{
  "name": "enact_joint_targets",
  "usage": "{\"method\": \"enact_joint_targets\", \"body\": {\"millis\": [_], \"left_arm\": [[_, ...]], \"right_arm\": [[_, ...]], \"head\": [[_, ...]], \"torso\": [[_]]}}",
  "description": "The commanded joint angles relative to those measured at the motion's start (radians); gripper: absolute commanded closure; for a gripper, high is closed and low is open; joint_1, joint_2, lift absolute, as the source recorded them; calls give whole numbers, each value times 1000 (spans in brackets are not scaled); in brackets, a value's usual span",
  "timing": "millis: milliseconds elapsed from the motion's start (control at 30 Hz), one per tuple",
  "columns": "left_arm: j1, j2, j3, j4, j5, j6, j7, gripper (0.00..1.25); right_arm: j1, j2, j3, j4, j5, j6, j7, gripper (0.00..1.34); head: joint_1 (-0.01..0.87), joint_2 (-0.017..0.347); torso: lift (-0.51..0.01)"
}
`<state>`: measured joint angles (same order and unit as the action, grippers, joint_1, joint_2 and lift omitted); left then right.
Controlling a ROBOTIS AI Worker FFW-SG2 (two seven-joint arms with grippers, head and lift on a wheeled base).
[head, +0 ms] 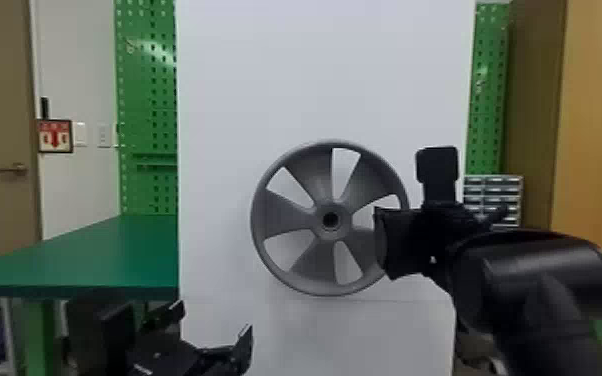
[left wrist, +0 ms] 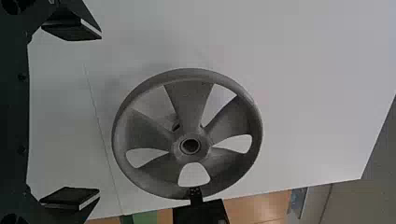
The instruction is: Hold the wheel and insert it
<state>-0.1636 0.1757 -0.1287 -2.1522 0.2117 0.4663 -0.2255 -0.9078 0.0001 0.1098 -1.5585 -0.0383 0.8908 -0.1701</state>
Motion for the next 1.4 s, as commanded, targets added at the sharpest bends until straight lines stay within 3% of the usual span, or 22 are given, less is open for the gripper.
{"method": "enact_joint_targets", "body": {"millis": [0,500,1000,1067,1267,1367], "left_arm": [[-2,2,-2,0,0,0,0,101],[-5,4,-6,2,2,0,0,101],[-2,7,-6,2,2,0,0,101],[-2,5,-5,2,2,0,0,101],[-2,5,-3,2,2,0,0,101],[-1,5,-2,2,0,0,0,101]], "right_arm": [[-13,1,-10,28,9,-13,0,1181],[-48,1,-30,133,26,-66,-26,1181],[-46,1,-30,138,17,-93,-26,1170],[-45,1,-30,138,14,-95,-26,1079],[-39,1,-32,138,-12,-102,-26,418],[-37,1,-33,136,-18,-104,-26,176]], "head": [[97,15],[97,15],[97,15],[97,15],[97,15],[97,15]], "torso": [[-442],[-442],[-442],[-442],[-442],[-442]]}}
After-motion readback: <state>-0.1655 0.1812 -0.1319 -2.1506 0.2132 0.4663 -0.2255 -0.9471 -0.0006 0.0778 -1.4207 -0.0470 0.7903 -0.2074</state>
